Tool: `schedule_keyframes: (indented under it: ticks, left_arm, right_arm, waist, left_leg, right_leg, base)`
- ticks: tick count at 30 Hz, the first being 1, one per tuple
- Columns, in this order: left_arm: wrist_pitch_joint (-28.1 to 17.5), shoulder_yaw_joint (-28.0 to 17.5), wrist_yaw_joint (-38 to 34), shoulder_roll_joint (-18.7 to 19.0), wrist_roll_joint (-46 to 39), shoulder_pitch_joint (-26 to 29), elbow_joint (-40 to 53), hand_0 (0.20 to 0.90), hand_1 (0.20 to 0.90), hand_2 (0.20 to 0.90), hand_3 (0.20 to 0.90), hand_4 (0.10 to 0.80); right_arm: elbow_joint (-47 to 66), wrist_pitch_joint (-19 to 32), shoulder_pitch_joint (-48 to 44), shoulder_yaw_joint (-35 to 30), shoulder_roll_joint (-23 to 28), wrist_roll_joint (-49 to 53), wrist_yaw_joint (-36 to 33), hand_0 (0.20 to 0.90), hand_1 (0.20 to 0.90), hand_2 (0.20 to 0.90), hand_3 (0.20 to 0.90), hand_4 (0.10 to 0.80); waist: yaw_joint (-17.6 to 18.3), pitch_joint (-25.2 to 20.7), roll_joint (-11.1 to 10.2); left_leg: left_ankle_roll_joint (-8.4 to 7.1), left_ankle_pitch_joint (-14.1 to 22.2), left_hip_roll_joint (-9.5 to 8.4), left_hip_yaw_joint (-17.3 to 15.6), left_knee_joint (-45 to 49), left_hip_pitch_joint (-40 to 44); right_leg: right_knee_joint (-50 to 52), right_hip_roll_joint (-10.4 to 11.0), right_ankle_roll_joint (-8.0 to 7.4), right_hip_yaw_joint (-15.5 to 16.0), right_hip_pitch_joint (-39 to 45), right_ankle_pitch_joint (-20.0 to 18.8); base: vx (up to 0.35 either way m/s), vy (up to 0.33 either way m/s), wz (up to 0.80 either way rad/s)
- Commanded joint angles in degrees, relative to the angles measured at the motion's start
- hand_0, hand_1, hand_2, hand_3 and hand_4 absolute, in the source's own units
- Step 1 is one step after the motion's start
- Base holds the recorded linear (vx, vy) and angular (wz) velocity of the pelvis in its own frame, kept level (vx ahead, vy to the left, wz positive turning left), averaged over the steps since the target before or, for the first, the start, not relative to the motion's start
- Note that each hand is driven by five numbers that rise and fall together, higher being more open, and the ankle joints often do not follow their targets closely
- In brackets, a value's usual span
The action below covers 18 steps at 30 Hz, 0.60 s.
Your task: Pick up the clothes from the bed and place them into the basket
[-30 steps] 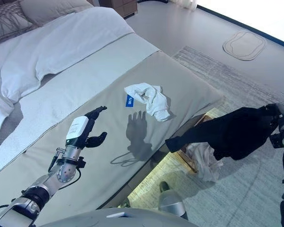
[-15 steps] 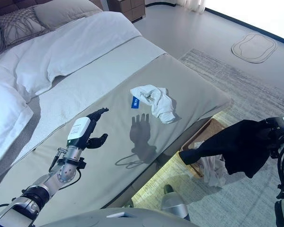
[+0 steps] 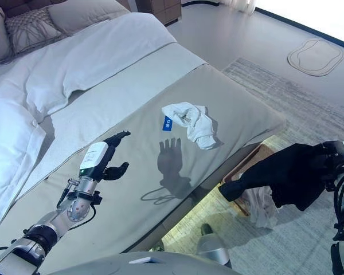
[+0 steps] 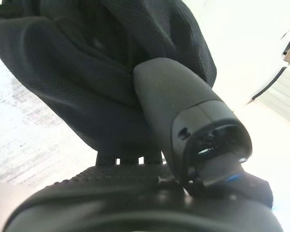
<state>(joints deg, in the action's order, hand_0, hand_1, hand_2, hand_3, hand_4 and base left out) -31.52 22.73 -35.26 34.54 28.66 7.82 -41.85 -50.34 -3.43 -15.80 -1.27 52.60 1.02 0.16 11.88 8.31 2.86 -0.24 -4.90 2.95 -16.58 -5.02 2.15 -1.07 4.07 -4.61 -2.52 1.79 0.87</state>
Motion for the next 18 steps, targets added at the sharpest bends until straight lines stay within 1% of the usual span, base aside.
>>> schedule_keyframes:
  ticks: [1,7,10,15,18]
  left_arm:
    - [-3.0,-1.9,-1.9,2.2,-3.8,2.9,2.7,0.9,0.9,0.9,0.9,0.8]
    - [-3.2,-2.1,-1.4,2.3,-3.9,3.0,2.9,0.9,0.9,0.9,0.9,0.8]
    - [-3.2,-1.9,-1.5,2.1,-4.0,3.2,3.0,0.9,0.9,0.9,0.9,0.8]
    - [-3.1,-1.8,-1.8,1.8,-3.6,3.0,3.1,0.9,0.9,0.9,0.9,0.8]
    - [-2.6,-2.0,-2.3,1.7,-3.7,3.0,3.1,0.9,0.9,0.9,0.9,0.8]
  right_arm:
    - [1.0,3.5,-4.4,-2.0,3.2,-0.2,-4.8,0.9,0.9,0.9,0.9,0.8]
    - [3.0,2.1,-5.0,-1.4,3.4,-0.6,-4.0,0.9,0.9,0.9,0.9,0.8]
    - [2.6,2.6,-5.2,-1.1,3.3,-0.5,-4.1,0.9,0.9,0.9,0.9,0.8]
    - [4.1,3.1,-5.6,-1.6,3.6,0.5,-6.2,0.9,0.9,0.9,0.9,0.8]
    - [5.7,3.3,-5.8,-1.9,4.0,-0.6,-9.0,0.9,0.9,0.9,0.9,0.8]
  waist:
    - [-2.3,-2.9,-1.1]
    - [-2.4,-2.6,-1.4]
    - [-2.6,-2.4,-1.7]
    - [-2.7,-2.2,-2.0]
    - [-2.8,-1.9,-2.1]
  left_leg:
    - [-0.39,10.4,-0.11,3.4,7.1,2.1]
    - [-0.48,10.3,-0.03,3.5,7.1,2.0]
    - [-0.5,10.3,0.1,3.5,7.2,2.0]
    - [-0.58,10.3,0.36,3.6,7.2,2.1]
    - [-0.69,10.3,0.47,3.8,7.5,2.0]
  right_leg:
    - [6.8,-1.4,-0.25,2.7,-6.0,-0.3]
    - [6.8,-1.5,-0.15,2.8,-6.0,-0.3]
    - [6.8,-1.4,-0.13,2.9,-5.8,-0.2]
    - [6.9,-1.5,-0.03,2.9,-5.7,-0.1]
    - [7.2,-1.5,0.0,3.2,-5.7,0.1]
  base:
    - [0.0,0.0,0.0]
    - [0.004,-0.005,0.03]
    - [0.009,-0.005,0.04]
    - [0.012,-0.003,0.03]
    - [0.009,0.008,0.07]
